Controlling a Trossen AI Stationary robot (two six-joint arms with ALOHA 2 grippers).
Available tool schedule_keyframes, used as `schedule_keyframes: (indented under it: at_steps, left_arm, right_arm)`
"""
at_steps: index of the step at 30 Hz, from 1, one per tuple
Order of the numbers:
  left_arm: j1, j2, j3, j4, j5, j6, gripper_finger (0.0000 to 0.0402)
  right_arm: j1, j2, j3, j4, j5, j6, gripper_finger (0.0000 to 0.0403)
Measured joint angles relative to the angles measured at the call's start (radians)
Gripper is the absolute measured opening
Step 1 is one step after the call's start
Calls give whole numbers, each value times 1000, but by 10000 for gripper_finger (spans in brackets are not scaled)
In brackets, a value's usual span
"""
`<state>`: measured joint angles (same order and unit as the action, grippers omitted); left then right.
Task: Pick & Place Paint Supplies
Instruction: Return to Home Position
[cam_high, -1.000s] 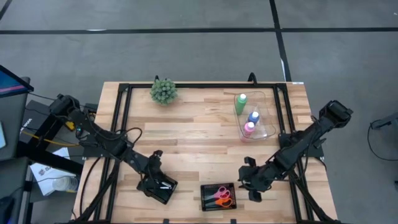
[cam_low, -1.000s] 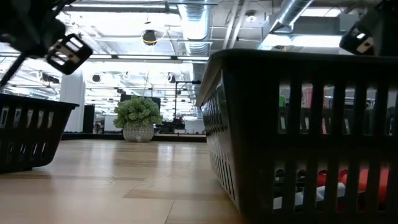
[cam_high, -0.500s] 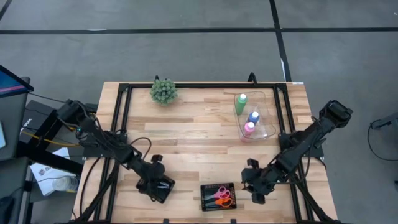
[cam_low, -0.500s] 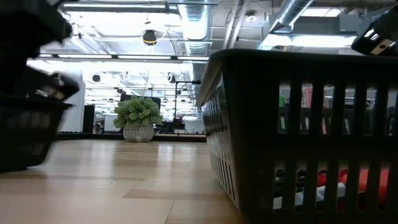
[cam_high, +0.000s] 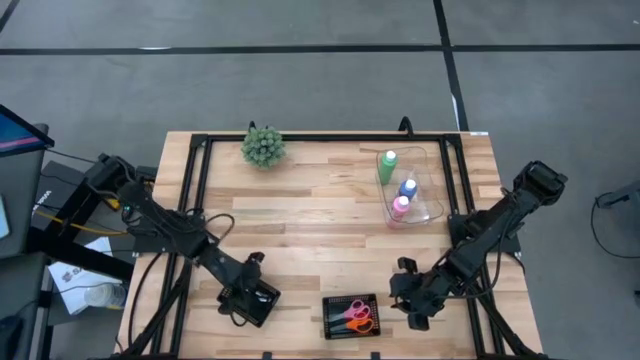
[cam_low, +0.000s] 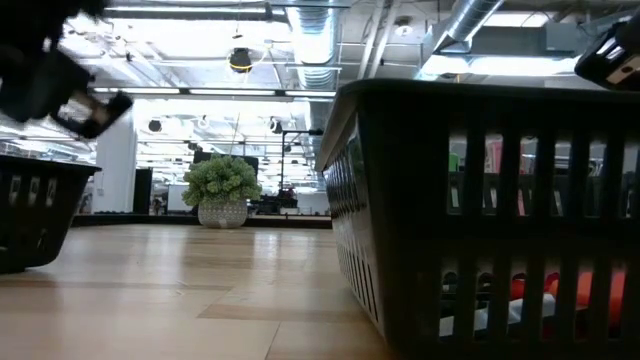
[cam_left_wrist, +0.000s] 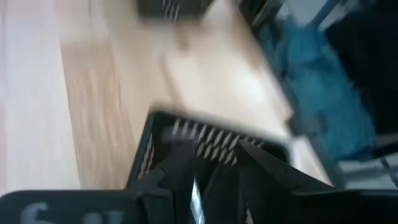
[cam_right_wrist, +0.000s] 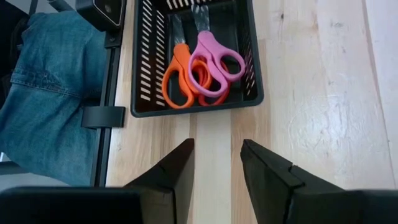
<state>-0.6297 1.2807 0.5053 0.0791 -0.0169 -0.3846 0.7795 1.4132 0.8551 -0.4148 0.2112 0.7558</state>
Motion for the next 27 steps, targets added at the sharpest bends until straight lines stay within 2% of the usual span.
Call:
schedule_keyframes:
  at_steps: [6, 11, 15, 19, 23, 27]
  left_arm:
    - [2, -144, 0, 55, -11, 60, 123]
    - [0, -275, 0, 69, -12, 163, 119]
    - [-12, -364, -7, 63, -9, 181, 118]
    - [-75, -437, -62, 125, 31, 302, 117]
    - [-102, -509, -141, 230, 49, 308, 116]
    - [-111, -599, -242, 296, 47, 322, 115]
  right_arm:
    - [23, 0, 0, 63, 34, -79, 124]
    - [61, 0, 0, 232, 59, -244, 124]
    - [74, 0, 0, 403, 59, -403, 124]
    - [73, 0, 0, 523, 61, -564, 122]
    - [56, -3, 0, 598, 61, -688, 113]
    - [32, -45, -4, 598, 55, -783, 102]
